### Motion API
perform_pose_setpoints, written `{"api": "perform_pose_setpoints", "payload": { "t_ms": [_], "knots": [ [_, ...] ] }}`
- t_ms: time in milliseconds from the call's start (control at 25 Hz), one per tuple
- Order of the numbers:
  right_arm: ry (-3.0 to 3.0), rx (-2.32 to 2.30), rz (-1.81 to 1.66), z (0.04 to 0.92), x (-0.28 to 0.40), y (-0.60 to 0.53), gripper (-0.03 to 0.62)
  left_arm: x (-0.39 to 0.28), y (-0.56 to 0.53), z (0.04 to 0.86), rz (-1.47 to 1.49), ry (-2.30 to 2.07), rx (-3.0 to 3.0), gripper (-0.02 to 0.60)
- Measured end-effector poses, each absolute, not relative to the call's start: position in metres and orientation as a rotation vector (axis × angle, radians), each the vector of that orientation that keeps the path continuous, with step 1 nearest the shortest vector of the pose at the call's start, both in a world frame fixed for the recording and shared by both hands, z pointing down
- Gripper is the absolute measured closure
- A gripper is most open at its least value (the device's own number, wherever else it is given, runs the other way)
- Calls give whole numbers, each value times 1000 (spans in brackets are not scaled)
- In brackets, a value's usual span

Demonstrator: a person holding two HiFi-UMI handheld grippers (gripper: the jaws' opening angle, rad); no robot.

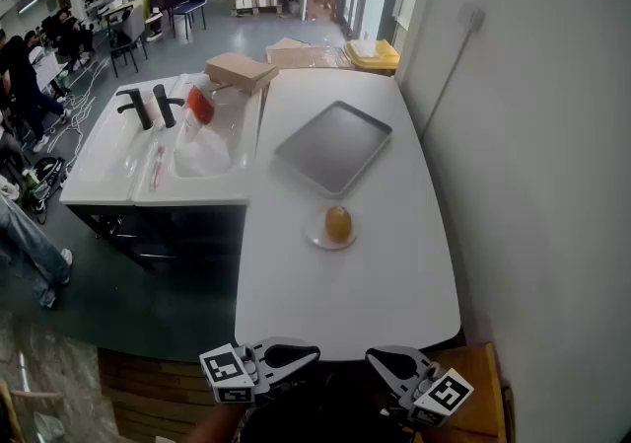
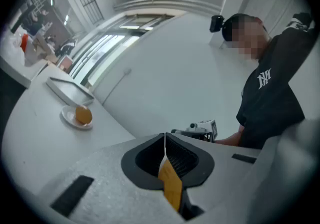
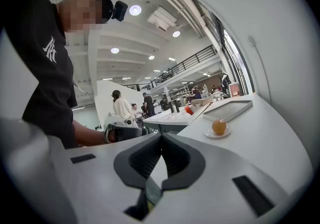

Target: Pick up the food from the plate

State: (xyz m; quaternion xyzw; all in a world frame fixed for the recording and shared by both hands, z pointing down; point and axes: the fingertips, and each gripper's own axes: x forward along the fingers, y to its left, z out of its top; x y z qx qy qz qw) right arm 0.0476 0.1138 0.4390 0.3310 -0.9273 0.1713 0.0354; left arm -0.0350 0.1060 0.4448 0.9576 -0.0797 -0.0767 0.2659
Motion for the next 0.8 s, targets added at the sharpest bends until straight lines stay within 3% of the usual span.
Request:
{"api": "perform_pose_setpoints", "payload": {
  "t_ms": [120, 800],
  "knots": [
    [-2851, 1024, 491, 436, 42, 115, 594, -49, 101, 438, -282, -259, 2632, 573],
    [-2810, 1075, 404, 425, 32, 130, 592, -47, 109, 449, -78, -218, 2678, 572]
  ]
}}
